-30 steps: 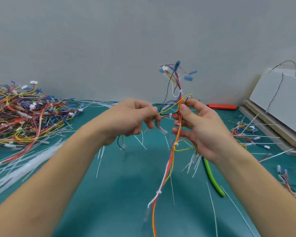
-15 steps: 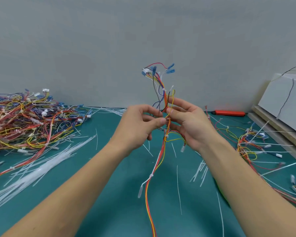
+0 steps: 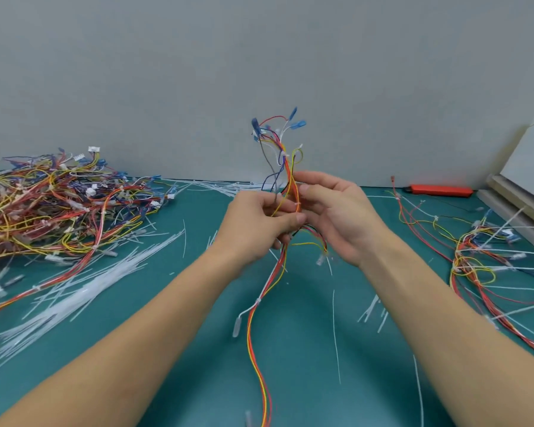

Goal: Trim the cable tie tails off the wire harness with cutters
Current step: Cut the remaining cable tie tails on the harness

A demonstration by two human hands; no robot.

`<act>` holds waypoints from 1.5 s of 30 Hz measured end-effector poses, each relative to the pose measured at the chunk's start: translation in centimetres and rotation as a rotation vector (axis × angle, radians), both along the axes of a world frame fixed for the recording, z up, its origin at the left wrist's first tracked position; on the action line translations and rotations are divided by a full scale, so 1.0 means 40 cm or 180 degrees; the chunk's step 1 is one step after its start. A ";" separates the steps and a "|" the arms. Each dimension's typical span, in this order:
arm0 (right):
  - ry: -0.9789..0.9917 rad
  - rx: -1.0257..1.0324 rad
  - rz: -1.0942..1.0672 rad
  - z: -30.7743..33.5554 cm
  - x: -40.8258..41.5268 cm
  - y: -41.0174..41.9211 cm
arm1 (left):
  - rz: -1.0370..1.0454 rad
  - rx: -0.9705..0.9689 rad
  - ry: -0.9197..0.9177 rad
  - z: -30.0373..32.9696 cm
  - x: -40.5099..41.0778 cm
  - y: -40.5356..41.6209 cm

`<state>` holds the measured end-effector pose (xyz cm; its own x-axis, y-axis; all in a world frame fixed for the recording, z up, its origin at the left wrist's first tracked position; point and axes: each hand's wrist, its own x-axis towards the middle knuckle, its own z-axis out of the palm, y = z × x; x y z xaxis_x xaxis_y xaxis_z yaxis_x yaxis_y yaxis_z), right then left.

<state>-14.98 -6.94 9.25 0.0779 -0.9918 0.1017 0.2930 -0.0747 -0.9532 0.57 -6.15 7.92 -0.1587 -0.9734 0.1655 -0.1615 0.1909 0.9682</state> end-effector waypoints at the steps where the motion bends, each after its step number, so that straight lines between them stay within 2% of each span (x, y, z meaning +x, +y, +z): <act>1: 0.0391 -0.0091 -0.0184 0.004 -0.008 -0.003 | 0.0007 0.0077 0.0172 0.005 0.007 -0.004; 3: 0.1054 -0.0209 -0.0497 0.016 -0.030 -0.009 | 0.0122 0.0130 0.0508 0.023 0.027 -0.017; 5: 0.1230 0.0048 -0.0319 0.018 -0.050 -0.012 | 0.0241 0.0138 0.0855 0.045 0.051 -0.030; 9: 0.0838 0.0886 0.1356 -0.020 -0.052 0.006 | 0.0291 0.0102 0.1527 0.081 0.091 -0.046; 11: 0.0893 0.0904 0.2021 -0.051 -0.022 0.032 | 0.0308 0.0077 0.1771 0.092 0.103 -0.049; 13: 0.0975 0.0736 0.2301 -0.075 0.019 0.059 | 0.0358 0.0141 0.1996 0.098 0.111 -0.050; 16: 0.0853 0.0609 0.2214 -0.076 0.057 0.077 | 0.0532 0.0153 0.2182 0.102 0.116 -0.050; 21: 0.0376 0.0910 0.2440 -0.036 0.029 0.077 | 0.1213 -0.0047 0.2367 0.112 0.155 -0.063; 24: 0.0164 0.1006 0.2341 -0.025 0.011 0.067 | 0.1624 -0.0167 0.2423 0.119 0.191 -0.071; 29: -0.0332 0.0731 0.2447 -0.002 -0.012 0.063 | 0.2037 -0.0220 0.2473 0.116 0.231 -0.085; 32: -0.0658 0.0698 0.2354 0.011 -0.022 0.057 | 0.2139 -0.0117 0.2472 0.105 0.236 -0.089; 39: -0.1567 0.1040 0.1353 0.025 -0.024 0.043 | 0.2030 -0.0037 0.2288 0.095 0.211 -0.083; 45: -0.1887 0.1091 0.0879 0.034 -0.022 0.039 | 0.1879 -0.0131 0.2154 0.099 0.185 -0.069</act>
